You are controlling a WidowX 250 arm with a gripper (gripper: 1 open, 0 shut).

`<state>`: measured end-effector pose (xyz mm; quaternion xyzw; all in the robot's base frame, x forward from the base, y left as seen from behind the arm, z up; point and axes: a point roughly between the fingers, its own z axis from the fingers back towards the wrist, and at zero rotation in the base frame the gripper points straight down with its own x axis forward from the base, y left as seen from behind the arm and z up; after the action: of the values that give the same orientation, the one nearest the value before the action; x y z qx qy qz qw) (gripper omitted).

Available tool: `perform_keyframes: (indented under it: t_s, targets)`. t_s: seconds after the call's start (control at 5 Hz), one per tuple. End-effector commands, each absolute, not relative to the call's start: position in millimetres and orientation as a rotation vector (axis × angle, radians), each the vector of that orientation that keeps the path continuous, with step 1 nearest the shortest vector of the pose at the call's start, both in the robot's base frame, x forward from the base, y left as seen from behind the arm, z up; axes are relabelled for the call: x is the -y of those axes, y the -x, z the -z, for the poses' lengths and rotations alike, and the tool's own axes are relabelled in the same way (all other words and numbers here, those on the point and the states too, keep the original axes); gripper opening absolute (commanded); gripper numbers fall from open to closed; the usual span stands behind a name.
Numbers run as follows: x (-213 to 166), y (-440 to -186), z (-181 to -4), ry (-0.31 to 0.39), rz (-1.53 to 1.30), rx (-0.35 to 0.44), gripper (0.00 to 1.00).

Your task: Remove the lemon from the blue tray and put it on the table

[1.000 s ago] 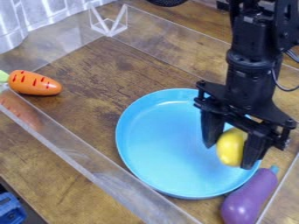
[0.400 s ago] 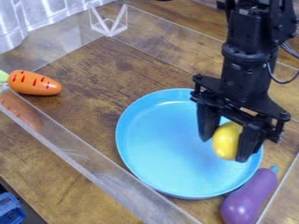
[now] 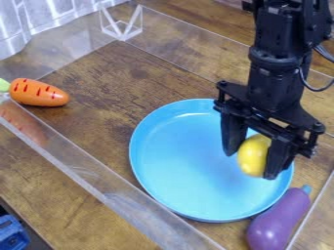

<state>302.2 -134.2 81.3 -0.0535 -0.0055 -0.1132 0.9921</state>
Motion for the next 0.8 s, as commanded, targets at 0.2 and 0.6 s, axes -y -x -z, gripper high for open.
perform_keyframes:
  t_s: [0.2,0.6]
  targets:
    - [128.1,-315.7,-121.3,0.133,0.217,0.127,0.00]
    - [126.1,-319.6,-113.5,0.127,0.207,0.103,0.00]
